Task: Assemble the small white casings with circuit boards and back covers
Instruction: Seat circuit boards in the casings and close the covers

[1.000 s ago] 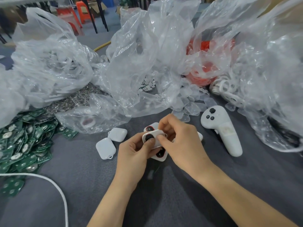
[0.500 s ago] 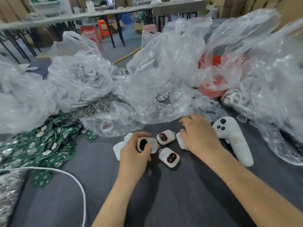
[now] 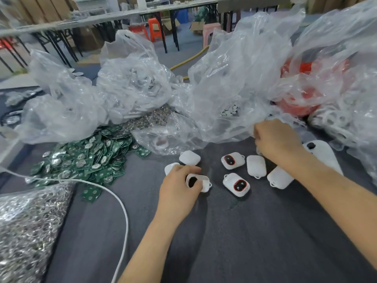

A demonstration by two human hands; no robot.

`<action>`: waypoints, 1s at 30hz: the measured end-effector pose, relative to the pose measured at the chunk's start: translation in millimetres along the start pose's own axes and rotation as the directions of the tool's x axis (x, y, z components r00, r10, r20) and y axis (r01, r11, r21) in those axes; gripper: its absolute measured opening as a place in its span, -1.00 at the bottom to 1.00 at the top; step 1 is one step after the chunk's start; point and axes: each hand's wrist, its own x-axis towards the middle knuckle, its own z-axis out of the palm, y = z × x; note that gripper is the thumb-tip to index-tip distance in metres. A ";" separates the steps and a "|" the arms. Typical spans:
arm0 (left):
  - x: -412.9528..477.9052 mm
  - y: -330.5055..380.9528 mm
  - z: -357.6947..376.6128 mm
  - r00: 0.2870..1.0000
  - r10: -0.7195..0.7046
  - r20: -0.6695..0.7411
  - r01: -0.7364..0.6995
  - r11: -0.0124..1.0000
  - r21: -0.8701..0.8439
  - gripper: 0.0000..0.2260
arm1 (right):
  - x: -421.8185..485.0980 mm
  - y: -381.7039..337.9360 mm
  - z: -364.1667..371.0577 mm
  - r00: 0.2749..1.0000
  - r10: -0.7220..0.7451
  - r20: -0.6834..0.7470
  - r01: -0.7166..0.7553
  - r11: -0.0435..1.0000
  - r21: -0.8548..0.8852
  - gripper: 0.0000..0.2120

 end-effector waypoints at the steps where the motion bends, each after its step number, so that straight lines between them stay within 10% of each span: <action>1: 0.3 -0.5 0.2 1.000 -0.006 -0.010 0.006 1.000 -0.017 -0.77 | -3.3 -0.4 -2.2 0.998 -0.008 -0.061 0.011 0.999 0.048 -0.83; 6: -2.1 -0.3 -3.4 0.982 0.030 -0.185 -0.060 0.986 -0.155 -0.87 | -39.1 -10.7 -18.2 0.905 -0.036 -0.424 0.263 0.830 0.491 -0.82; 12: -11.6 17.3 -2.7 0.970 0.145 -0.196 -0.225 0.840 -0.493 -0.79 | -79.9 -47.3 -0.9 0.994 -0.080 0.076 -0.075 0.026 0.997 -0.82; 30: -5.7 9.5 -2.2 0.985 0.066 -0.157 -0.157 0.708 -0.688 -0.85 | -84.6 -43.7 15.0 0.988 -0.062 0.144 -0.154 -0.197 0.968 -0.88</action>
